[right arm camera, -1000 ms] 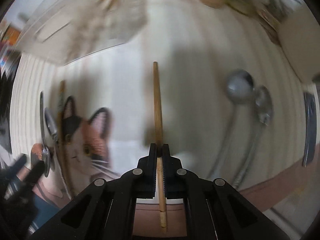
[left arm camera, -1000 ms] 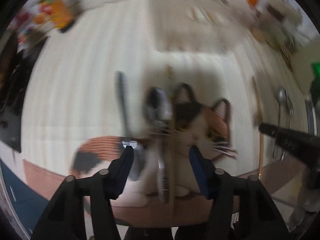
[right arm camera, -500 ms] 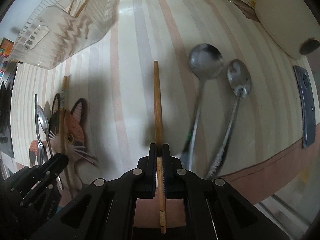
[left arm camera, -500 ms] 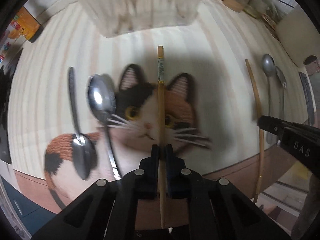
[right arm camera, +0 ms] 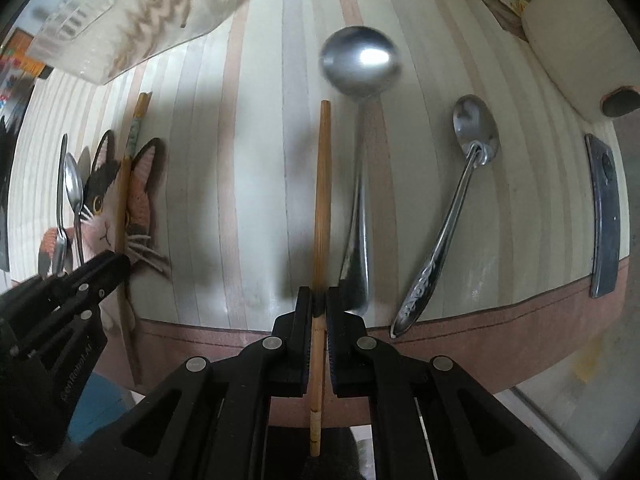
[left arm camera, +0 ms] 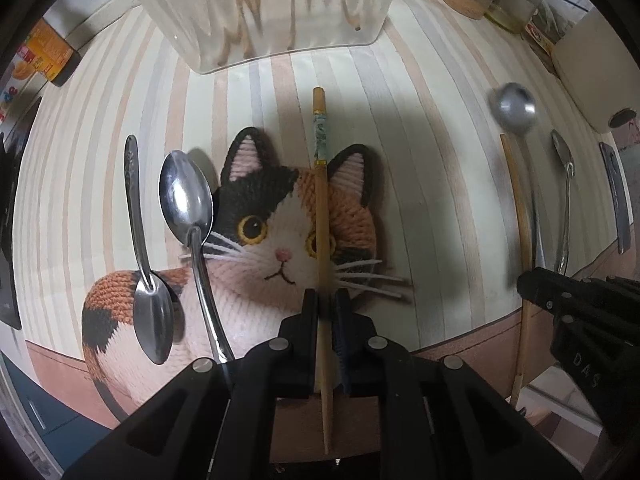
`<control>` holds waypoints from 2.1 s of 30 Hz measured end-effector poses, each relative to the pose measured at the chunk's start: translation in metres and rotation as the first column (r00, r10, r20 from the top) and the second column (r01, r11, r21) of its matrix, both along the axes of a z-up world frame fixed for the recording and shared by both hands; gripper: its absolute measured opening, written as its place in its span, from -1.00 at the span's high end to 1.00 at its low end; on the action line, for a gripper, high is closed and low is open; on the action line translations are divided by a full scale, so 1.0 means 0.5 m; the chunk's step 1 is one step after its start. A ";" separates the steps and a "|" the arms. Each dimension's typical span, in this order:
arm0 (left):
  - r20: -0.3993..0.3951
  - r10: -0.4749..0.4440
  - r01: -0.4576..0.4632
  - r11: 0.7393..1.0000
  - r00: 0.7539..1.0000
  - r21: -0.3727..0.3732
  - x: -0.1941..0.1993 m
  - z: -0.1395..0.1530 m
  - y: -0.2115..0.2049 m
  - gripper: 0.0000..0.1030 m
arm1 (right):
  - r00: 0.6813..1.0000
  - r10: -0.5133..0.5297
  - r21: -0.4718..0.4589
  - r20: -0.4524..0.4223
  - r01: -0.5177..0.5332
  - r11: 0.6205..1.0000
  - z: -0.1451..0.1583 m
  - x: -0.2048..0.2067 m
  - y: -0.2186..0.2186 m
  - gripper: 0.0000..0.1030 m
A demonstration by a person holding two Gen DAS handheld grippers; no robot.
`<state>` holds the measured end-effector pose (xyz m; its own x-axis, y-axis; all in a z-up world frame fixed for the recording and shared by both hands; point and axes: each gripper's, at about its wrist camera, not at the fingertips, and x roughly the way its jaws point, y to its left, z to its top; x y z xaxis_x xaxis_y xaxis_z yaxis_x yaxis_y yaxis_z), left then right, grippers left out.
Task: Organize utensils
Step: 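Lift the held chopsticks out of the cat holder with both tools, then lower the chopsticks into the clear basket and open both tools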
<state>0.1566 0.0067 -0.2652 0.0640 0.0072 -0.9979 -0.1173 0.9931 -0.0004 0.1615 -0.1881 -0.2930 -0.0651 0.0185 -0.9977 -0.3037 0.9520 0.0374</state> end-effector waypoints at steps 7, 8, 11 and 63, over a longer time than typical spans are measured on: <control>0.001 0.112 -0.112 0.993 0.994 -0.039 0.011 -0.008 0.051 0.91 | 0.999 0.006 -0.012 0.037 -0.005 1.000 0.009 -0.015 0.029 0.87; -0.001 0.141 -0.141 0.988 0.990 -0.056 0.010 -0.008 0.062 0.91 | 0.999 0.011 -0.007 0.046 -0.011 1.000 0.012 -0.016 0.031 0.87; -0.023 0.172 -0.173 0.982 0.985 -0.078 0.016 -0.010 0.074 0.91 | 0.998 0.023 -0.003 0.054 -0.023 1.000 0.017 -0.011 0.042 0.87; 0.310 0.286 -0.204 0.940 0.907 -0.272 0.315 0.397 0.243 0.92 | 0.975 -0.107 0.458 0.194 0.006 0.889 0.346 0.432 0.246 0.88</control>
